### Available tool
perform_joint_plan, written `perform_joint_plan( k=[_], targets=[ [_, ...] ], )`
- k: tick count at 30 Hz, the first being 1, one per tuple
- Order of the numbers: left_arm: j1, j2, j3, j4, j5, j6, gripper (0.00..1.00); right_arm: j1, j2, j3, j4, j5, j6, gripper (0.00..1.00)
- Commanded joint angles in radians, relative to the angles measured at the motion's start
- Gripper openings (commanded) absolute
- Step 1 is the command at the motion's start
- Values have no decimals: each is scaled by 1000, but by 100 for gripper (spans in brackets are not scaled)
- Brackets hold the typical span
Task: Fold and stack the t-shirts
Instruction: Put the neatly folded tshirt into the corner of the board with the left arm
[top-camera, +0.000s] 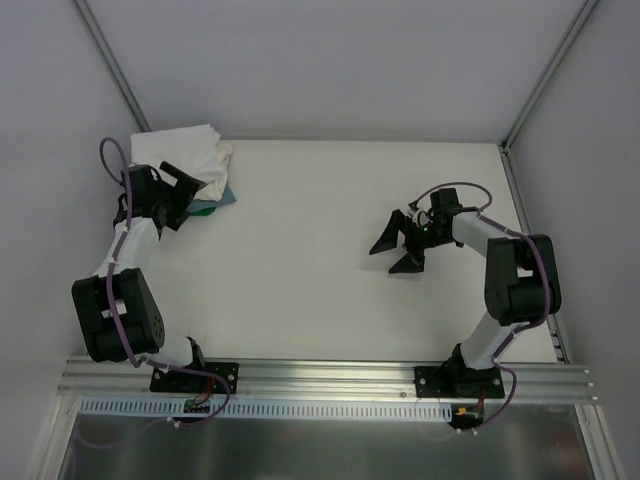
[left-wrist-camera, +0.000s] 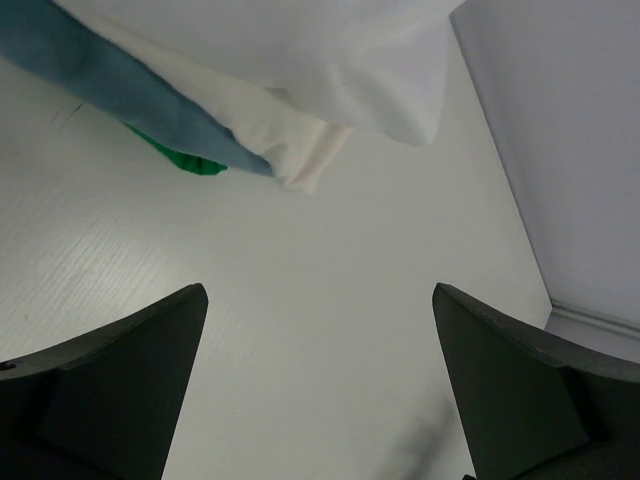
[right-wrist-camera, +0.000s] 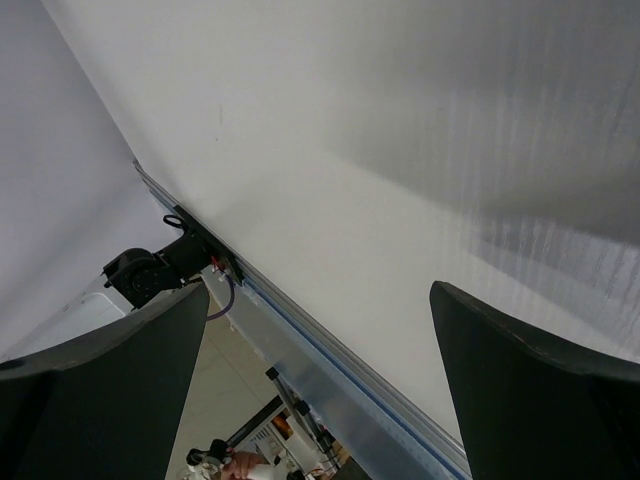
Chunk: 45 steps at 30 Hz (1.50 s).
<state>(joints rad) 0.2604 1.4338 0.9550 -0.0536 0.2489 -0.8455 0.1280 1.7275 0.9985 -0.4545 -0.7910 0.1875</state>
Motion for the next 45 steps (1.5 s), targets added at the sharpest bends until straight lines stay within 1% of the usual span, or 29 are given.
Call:
perform_joint_plan(
  k=[1, 2, 3, 4, 5, 8, 13, 17, 20, 22, 26, 30, 32, 33, 36, 39, 45],
  targets=[
    [-38, 13, 108, 21, -22, 72, 99, -7, -62, 8, -59, -20, -48, 99],
    [-38, 14, 100, 71, -14, 80, 99, -7, -60, 14, -75, -20, -57, 99],
    [-35, 25, 76, 213, 18, 50, 99, -7, -60, 18, -90, -19, -78, 99],
    [-35, 37, 79, 265, 35, 25, 99, -7, -59, 31, -117, -16, -91, 99],
    [-36, 75, 100, 359, 82, -6, 99, -7, -56, 37, -130, -7, -105, 100],
    [-53, 143, 163, 435, 96, -32, 99, -7, -48, 55, -150, -7, -106, 99],
    [-49, 278, 261, 460, 93, -40, 99, -7, -48, 94, -185, 16, -103, 99],
    [-47, 371, 315, 498, 107, -61, 99, -7, -51, 109, -216, 41, -103, 100],
    [-46, 445, 343, 495, 102, -64, 99, -7, -52, 123, -239, 61, -100, 100],
    [-43, 474, 340, 492, 96, -75, 99, -7, -55, 135, -265, 75, -103, 100],
    [-41, 508, 272, 520, 75, -102, 99, -10, -52, 172, -315, 110, -121, 99],
    [-36, 514, 255, 546, 99, -115, 99, -11, -31, 210, -331, 113, -117, 100],
    [-27, 498, 263, 598, 119, -144, 99, -11, -19, 224, -329, 110, -112, 99],
    [-23, 490, 278, 603, 124, -148, 99, -11, -14, 229, -323, 108, -105, 100],
    [-10, 471, 385, 586, 150, -138, 99, -11, 1, 247, -316, 99, -95, 100],
    [3, 473, 537, 569, 167, -130, 99, -10, 9, 253, -305, 95, -91, 100],
    [20, 510, 683, 557, 170, -129, 99, -10, 6, 233, -293, 90, -86, 99]
  ],
)
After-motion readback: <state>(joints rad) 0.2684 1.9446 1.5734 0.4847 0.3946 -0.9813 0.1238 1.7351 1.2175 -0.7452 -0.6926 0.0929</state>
